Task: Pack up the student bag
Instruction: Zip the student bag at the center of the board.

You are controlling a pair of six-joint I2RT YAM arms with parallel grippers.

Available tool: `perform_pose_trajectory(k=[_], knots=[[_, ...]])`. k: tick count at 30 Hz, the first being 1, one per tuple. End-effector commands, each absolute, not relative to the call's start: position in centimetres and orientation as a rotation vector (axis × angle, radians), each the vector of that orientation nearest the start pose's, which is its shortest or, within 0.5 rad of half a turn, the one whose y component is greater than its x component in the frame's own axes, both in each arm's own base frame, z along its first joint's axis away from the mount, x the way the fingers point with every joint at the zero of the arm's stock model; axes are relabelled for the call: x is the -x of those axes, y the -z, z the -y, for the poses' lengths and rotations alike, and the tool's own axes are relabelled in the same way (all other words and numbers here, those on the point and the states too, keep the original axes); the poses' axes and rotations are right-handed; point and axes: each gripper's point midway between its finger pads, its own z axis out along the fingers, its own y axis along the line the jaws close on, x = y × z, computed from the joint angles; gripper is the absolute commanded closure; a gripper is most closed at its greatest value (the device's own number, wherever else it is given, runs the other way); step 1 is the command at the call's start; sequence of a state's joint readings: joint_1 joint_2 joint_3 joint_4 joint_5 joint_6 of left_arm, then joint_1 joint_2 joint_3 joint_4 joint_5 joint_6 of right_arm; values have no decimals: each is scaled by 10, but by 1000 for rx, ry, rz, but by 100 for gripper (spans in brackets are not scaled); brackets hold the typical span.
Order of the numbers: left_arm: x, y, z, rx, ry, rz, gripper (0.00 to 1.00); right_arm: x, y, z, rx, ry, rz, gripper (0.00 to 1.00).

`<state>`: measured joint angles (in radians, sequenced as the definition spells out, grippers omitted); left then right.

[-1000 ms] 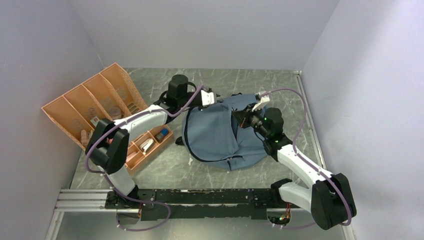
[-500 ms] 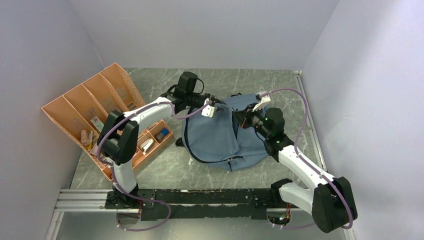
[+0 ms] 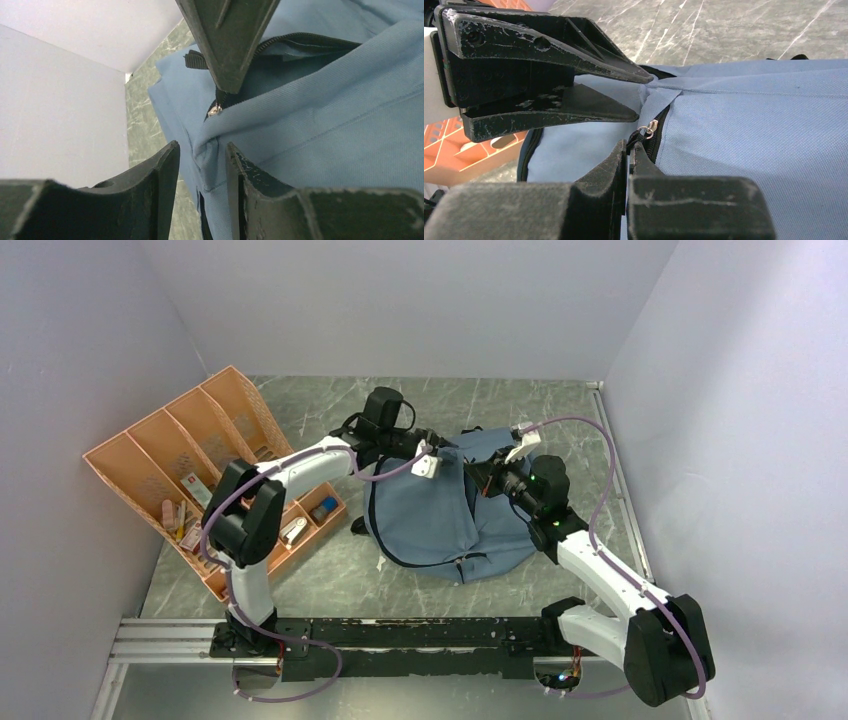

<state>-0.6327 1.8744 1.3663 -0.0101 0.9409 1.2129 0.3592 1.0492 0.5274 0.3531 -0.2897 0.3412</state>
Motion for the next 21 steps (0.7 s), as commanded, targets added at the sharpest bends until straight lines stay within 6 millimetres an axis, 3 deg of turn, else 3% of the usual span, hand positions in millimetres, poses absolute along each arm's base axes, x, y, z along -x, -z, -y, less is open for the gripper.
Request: perform_pose_trajectory(k=[1, 12, 21], knots=[[-354, -198, 419, -1748, 556, -601, 56, -314, -223, -191, 260, -799, -1701, 100], [-366, -179, 425, -1801, 522, -619, 62, -313, -223, -195, 271, -822, -1708, 100], [-360, -169, 421, -1828, 555, -646, 89, -315, -221, -197, 322, -804, -1712, 100]])
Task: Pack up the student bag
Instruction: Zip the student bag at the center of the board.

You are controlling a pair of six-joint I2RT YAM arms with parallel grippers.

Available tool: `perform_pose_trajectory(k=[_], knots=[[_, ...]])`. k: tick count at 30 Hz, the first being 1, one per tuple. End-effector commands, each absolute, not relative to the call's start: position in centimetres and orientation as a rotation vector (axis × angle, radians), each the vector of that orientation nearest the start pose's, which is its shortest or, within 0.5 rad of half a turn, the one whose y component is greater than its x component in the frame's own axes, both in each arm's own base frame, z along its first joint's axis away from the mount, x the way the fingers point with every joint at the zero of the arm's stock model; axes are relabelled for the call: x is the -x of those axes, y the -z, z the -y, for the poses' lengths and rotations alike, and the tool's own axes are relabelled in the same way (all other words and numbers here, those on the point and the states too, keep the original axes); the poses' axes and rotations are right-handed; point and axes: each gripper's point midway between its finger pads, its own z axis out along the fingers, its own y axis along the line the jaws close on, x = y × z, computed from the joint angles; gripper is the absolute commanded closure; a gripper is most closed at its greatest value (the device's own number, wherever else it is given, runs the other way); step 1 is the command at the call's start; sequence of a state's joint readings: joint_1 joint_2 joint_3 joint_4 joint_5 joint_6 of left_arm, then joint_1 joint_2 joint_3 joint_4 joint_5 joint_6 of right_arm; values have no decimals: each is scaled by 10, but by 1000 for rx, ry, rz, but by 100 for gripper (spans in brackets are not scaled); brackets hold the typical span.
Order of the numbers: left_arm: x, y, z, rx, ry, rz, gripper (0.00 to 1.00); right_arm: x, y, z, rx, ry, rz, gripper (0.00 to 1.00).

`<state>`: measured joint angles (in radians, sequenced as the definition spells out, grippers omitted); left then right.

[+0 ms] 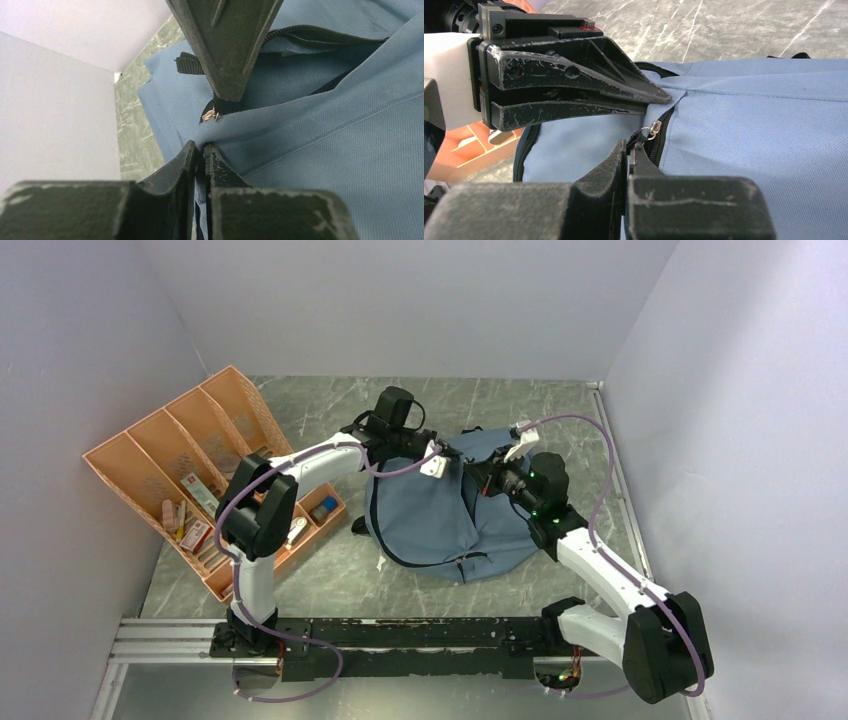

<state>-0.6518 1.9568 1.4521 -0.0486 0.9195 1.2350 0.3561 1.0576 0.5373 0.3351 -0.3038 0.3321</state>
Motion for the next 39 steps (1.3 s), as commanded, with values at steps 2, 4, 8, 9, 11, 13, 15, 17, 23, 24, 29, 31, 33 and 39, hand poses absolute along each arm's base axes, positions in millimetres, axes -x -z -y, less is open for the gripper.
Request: perform_pose_trajectory(k=[2, 4, 8, 9, 11, 13, 15, 17, 23, 24, 29, 31, 33, 39], knots=[[-360, -166, 420, -1838, 562, -655, 95, -315, -222, -199, 332, -812, -1717, 100], [-362, -163, 418, -1841, 565, -670, 95, -313, -221, -201, 351, -817, -1739, 100], [-376, -160, 407, -1818, 571, -727, 95, -309, -211, -202, 390, -812, -1827, 100], [-382, -160, 403, -1805, 579, -746, 95, -307, -209, -201, 391, -812, -1844, 100], [-390, -160, 395, -1788, 589, -773, 95, -303, -204, -199, 385, -814, -1886, 100], [-398, -158, 388, -1774, 577, -799, 95, -298, -200, -199, 380, -826, -1925, 100], [-404, -157, 385, -1763, 556, -815, 95, -292, -196, -200, 380, -847, -1953, 100], [-409, -156, 381, -1749, 552, -835, 95, -286, -191, -200, 378, -857, -1991, 100], [-414, -152, 378, -1726, 550, -853, 95, -270, -177, -196, 393, -864, -2093, 100], [-416, -152, 378, -1718, 546, -852, 95, -267, -175, -196, 397, -868, -2112, 100], [-418, -154, 378, -1675, 540, -869, 95, -255, -164, -194, 380, -882, -2214, 100], [-420, -153, 378, -1664, 532, -876, 95, -251, -160, -193, 359, -888, -2248, 100], [-424, -152, 377, -1662, 511, -889, 95, -247, -158, -192, 327, -890, -2283, 100], [-443, -152, 369, -1594, 475, -950, 95, -231, -139, -179, 212, -835, -2429, 100]])
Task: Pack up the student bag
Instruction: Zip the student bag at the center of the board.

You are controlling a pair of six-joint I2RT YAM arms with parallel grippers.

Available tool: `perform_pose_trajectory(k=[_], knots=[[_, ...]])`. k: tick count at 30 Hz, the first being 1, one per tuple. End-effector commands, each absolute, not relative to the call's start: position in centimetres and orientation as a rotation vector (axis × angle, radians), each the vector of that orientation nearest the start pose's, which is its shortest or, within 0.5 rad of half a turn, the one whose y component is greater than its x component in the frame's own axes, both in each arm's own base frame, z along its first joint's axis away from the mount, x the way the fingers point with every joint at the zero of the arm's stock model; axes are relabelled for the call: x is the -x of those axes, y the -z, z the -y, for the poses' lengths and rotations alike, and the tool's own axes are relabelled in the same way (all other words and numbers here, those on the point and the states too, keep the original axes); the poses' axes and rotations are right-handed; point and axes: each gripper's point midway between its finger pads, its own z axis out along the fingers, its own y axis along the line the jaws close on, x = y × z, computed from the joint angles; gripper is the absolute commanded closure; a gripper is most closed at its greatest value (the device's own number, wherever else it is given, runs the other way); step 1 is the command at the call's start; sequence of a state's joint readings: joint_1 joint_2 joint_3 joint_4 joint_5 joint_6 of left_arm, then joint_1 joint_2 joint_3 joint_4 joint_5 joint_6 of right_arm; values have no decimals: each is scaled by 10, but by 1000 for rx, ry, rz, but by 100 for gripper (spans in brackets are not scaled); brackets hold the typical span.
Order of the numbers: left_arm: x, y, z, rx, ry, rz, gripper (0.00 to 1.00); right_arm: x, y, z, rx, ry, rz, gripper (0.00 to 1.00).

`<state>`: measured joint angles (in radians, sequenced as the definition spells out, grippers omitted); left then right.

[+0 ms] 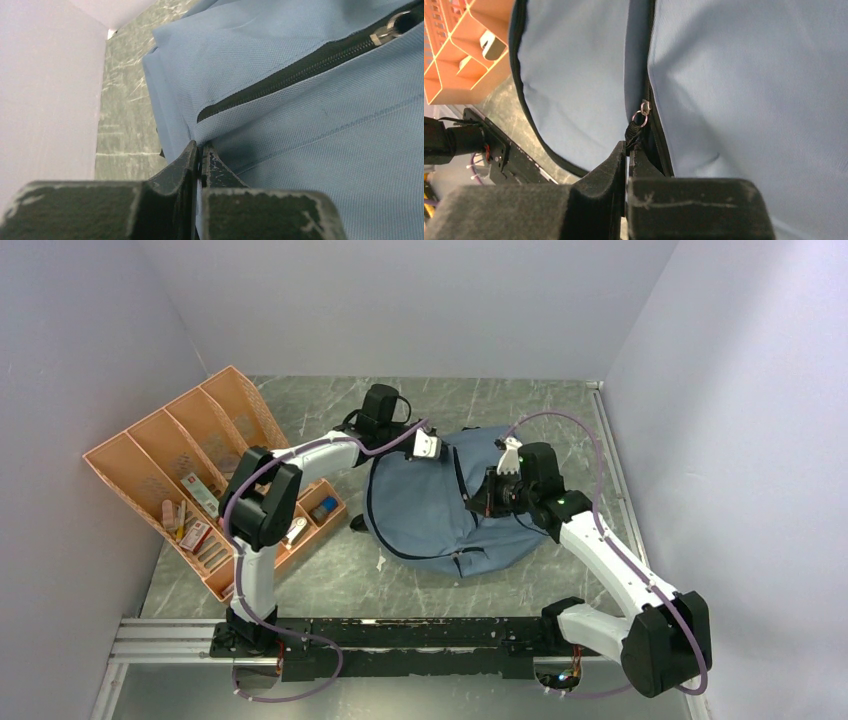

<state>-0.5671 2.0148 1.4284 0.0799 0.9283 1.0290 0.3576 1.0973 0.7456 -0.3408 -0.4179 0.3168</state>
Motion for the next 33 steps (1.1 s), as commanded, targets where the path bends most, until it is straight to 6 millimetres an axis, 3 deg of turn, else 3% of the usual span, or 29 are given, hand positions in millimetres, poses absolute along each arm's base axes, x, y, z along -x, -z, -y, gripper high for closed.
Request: perform_pose_trajectory(k=[1, 13, 21, 22, 25, 28, 33], knots=[[-447, -152, 367, -1577, 467, -961, 95, -228, -135, -177, 194, -825, -2454, 100], [-493, -139, 339, -1457, 360, -1094, 95, -209, -105, -162, 77, -744, -2601, 100], [-485, -136, 339, -1423, 409, -1109, 95, -204, -82, -160, 70, -723, -2658, 100], [-482, -137, 340, -1414, 423, -1108, 90, -206, -83, -161, 67, -727, -2647, 100], [-472, -155, 343, -1374, 474, -1080, 76, -220, -96, -161, 59, -719, -2553, 100], [-462, -185, 344, -1286, 521, -1058, 69, -240, -124, -157, 19, -685, -2392, 100], [-447, -248, 336, -1082, 584, -1011, 46, -262, -163, -143, -52, -612, -2179, 73]])
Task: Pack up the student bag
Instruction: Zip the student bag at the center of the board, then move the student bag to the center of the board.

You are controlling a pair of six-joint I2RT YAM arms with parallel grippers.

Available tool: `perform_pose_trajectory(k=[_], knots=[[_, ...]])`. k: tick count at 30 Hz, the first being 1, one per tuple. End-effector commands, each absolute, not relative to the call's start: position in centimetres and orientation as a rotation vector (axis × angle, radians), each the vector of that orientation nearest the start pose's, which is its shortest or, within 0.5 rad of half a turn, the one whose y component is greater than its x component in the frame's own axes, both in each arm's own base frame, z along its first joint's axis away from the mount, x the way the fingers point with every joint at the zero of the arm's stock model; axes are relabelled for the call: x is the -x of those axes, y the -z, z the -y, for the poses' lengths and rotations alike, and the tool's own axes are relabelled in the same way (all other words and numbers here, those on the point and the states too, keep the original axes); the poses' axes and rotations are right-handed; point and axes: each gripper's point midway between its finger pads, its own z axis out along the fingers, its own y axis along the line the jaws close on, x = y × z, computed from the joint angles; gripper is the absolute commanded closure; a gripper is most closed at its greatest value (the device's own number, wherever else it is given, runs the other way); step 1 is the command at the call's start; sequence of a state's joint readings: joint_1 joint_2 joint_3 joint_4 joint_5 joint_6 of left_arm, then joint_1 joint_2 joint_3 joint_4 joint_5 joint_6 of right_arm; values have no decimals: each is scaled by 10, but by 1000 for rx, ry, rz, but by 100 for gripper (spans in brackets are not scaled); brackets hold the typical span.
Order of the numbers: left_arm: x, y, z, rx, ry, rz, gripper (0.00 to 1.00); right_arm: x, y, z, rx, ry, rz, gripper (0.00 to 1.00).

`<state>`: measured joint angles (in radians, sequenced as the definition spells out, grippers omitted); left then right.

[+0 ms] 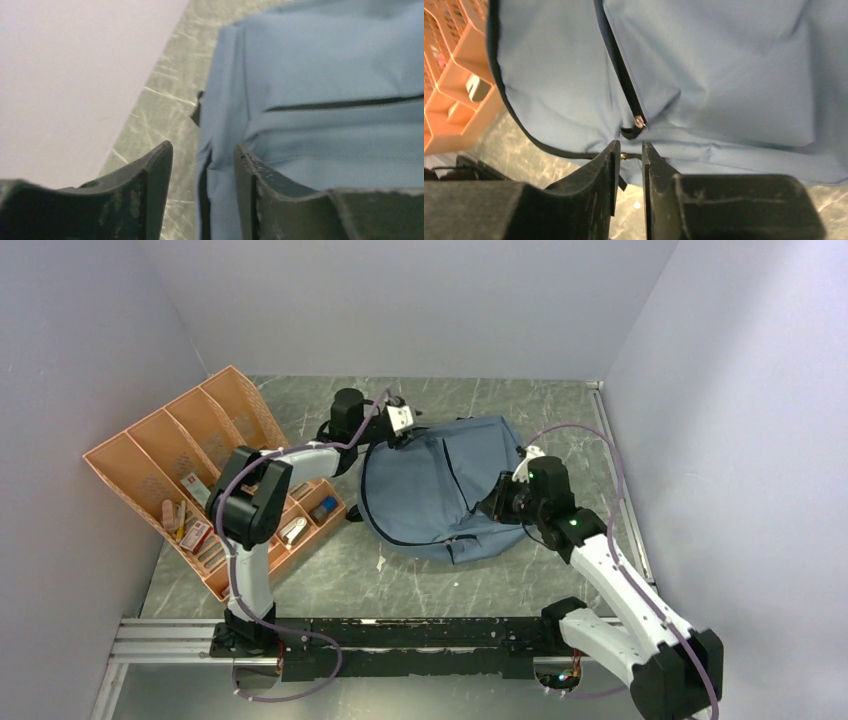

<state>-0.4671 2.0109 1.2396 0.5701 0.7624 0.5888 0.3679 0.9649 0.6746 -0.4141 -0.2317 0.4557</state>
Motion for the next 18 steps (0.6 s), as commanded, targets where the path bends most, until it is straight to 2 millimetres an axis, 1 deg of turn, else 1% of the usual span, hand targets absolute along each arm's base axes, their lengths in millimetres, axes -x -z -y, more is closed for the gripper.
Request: perform_pose_trajectory(k=[1, 2, 3, 6, 8, 10, 11, 13, 15, 16, 18], knots=[[-445, -257, 334, -1044, 596, -1013, 37, -263, -167, -139, -64, -594, -2160, 69], [-443, -266, 331, -995, 621, -1030, 28, -265, -171, -136, -74, -578, -2142, 66], [-441, -275, 328, -957, 634, -1040, 23, -267, -175, -132, -90, -557, -2126, 64], [-436, -289, 319, -853, 677, -1104, 17, -274, -185, -116, -175, -473, -2079, 58], [-436, -297, 310, -742, 708, -1195, 11, -277, -192, -108, -210, -432, -2049, 54], [-439, -295, 299, -615, 730, -1333, 8, -281, -198, -102, -240, -403, -2024, 48], [-440, -284, 293, -563, 728, -1440, 5, -282, -200, -101, -241, -398, -2016, 45], [-443, -275, 279, -450, 706, -1594, 3, -285, -205, -103, -190, -384, -2016, 31], [-438, -267, 265, -369, 680, -1728, 3, -288, -204, -99, -174, -337, -2040, 22], [-435, -266, 259, -343, 672, -1775, 3, -289, -202, -96, -177, -302, -2057, 19], [-428, -266, 245, -325, 659, -1843, 3, -293, -202, -89, -194, -251, -2069, 18]])
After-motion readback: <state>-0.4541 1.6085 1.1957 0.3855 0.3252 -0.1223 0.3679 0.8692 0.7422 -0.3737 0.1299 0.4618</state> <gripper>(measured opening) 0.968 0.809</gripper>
